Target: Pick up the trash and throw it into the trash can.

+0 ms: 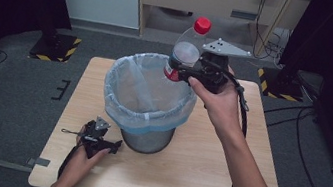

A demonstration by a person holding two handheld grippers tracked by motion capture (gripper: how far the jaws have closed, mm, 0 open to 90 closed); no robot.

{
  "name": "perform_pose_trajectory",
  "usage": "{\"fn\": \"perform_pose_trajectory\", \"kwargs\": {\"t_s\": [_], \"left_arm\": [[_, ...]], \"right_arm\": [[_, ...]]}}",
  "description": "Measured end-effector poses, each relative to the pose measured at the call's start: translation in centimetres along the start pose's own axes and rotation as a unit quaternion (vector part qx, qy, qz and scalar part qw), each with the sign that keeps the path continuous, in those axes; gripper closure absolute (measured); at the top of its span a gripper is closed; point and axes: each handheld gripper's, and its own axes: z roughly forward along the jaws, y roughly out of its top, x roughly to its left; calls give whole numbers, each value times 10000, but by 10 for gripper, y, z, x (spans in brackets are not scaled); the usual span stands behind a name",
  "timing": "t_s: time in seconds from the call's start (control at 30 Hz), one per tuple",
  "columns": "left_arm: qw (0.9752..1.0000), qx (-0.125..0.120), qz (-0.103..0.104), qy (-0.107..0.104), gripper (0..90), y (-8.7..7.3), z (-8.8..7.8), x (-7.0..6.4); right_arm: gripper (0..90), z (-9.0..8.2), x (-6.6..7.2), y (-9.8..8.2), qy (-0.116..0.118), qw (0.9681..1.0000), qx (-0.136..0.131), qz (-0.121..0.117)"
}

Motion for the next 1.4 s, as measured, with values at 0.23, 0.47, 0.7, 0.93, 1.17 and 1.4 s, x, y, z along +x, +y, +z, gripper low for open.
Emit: {"fn": "perform_pose_trajectory", "kwargs": {"t_s": [0.23, 0.47, 0.7, 0.93, 1.17, 1.4], "left_arm": [[10000, -1, 0, 1, 0, 0, 0, 0], [10000, -2, -1, 2, 0, 0, 0, 0], [10000, -2, -1, 0, 0, 0, 0, 0], [10000, -1, 1, 2, 0, 0, 0, 0], [10000, 0, 0, -2, 0, 0, 0, 0], [10000, 10, 10, -5, 0, 0, 0, 0]], "right_arm": [[274, 7, 2, -7, 45, 9999, 117, -20], [274, 12, 5, -15, 101, 9997, 214, -15], [272, 21, 3, -31, 136, 9991, 390, 75], [99, 22, -1, -42, 145, 9984, 520, 178], [47, -3, -13, -41, 104, 9994, 210, 258], [41, -23, -41, -49, -198, 9987, 64, 468]]}}
